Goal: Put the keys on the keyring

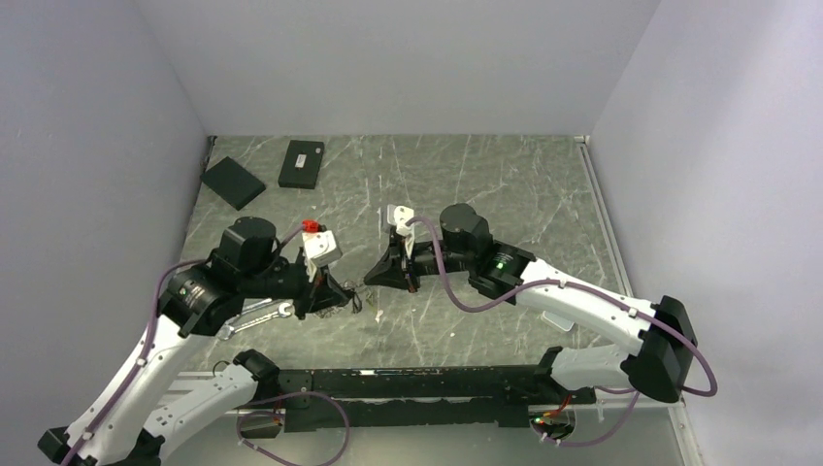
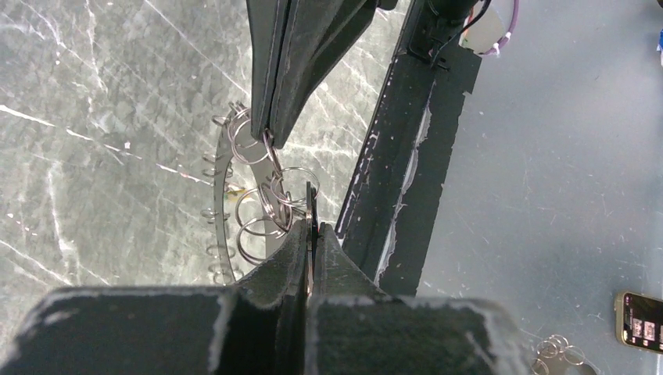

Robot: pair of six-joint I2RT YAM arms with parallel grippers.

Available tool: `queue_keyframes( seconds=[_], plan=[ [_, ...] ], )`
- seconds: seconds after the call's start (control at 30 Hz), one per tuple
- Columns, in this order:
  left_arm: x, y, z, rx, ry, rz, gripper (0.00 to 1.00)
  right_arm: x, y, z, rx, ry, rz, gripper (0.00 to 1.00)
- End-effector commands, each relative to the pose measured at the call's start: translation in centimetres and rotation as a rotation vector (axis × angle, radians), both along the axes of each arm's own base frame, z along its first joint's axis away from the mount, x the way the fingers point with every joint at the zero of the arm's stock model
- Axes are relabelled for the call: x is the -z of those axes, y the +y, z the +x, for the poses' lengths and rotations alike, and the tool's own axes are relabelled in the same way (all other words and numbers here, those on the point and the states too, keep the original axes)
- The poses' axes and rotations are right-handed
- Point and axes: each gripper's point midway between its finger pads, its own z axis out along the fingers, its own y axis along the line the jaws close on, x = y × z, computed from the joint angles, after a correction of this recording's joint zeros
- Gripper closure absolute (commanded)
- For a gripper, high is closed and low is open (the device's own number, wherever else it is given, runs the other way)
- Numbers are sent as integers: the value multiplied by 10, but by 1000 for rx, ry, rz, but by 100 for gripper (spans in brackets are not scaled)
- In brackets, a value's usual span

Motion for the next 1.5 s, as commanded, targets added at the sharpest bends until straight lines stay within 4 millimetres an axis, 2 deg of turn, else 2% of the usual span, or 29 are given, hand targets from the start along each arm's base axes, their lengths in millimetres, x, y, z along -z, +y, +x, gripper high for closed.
queue_keyframes(
  seconds=[0.0,0.33,0.6,0.73,0.93,1.07,1.23,1.33,1.47],
  plan=[
    [-18,-3,-19,66,-30,-94,100,-13,-7,27,132,-90,27,100],
    [-15,-12,-12,75,-28,-120,100,-17,-6,16,74,-95,36,100],
    [-26,-27,7,63,-34,-154,100,-7,-4,7,36,-125,-3,100],
    [-28,-24,12,46,-46,-131,100,0,-4,3,40,-170,-39,100],
    [-19,-9,7,23,-24,-24,100,3,-11,11,90,-232,-57,100],
    [-14,-12,4,50,23,-17,100,2,-11,16,110,-257,-57,100],
    [2,-16,11,34,46,-2,97,-3,-10,27,177,-270,-31,100],
    [6,-13,10,21,49,2,97,-7,-15,38,245,-290,-28,100],
    [14,-8,11,-14,45,15,96,-9,-16,38,245,-310,-18,100]
  ],
)
